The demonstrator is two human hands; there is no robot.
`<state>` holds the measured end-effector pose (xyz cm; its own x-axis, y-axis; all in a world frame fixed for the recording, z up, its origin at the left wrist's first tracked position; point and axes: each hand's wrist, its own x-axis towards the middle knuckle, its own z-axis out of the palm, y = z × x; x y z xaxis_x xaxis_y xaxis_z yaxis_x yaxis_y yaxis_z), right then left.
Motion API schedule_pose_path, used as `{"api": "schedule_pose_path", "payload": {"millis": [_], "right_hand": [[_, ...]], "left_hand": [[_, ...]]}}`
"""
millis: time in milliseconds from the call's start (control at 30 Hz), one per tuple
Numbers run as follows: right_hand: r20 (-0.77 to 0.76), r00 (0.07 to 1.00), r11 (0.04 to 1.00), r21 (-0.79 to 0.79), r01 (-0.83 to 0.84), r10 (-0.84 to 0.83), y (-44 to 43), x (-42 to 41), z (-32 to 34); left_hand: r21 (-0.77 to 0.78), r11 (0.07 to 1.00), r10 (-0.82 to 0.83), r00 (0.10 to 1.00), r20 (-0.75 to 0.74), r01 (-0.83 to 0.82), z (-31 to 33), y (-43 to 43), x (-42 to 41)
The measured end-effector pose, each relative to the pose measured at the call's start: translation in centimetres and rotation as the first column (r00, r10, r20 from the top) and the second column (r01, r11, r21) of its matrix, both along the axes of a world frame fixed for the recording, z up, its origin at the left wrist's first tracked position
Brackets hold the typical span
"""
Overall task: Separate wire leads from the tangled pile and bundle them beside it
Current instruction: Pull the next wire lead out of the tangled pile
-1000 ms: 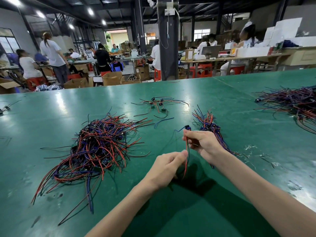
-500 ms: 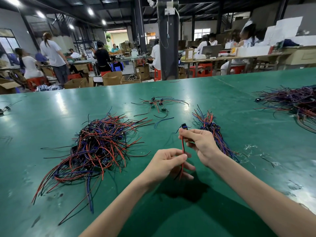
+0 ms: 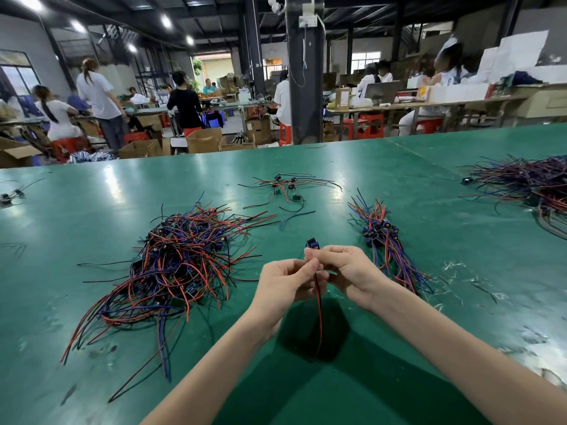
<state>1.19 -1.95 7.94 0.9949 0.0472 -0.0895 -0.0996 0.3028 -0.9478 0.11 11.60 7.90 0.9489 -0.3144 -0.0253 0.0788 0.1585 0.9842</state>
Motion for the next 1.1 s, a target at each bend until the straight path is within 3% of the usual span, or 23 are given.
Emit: {"api": "schedule_pose_path", "payload": {"millis": [300, 700, 1100], "right_hand": [[0.08, 0.958, 0.948, -0.138, 0.285, -0.276, -1.4, 1.3, -0.8], [0.139, 0.901, 0.886, -0.173, 0.431, -0.411, -4.3, 2.5, -0.5], [0.198, 0.895, 0.884, -0.178, 0.433, -0.399, -3.8, 2.3, -0.1]], "left_hand": [[0.072, 0.99, -0.119, 0.993, 0.014, 0.117, 0.2, -0.7, -1.5], [0.046, 0.957, -0.289, 0.956, 0.043, 0.287, 0.4, -1.3, -3.1], [0.072, 0.909, -0.378, 0.886, -0.267, 0.41, 1.0, -1.0, -2.6]]}}
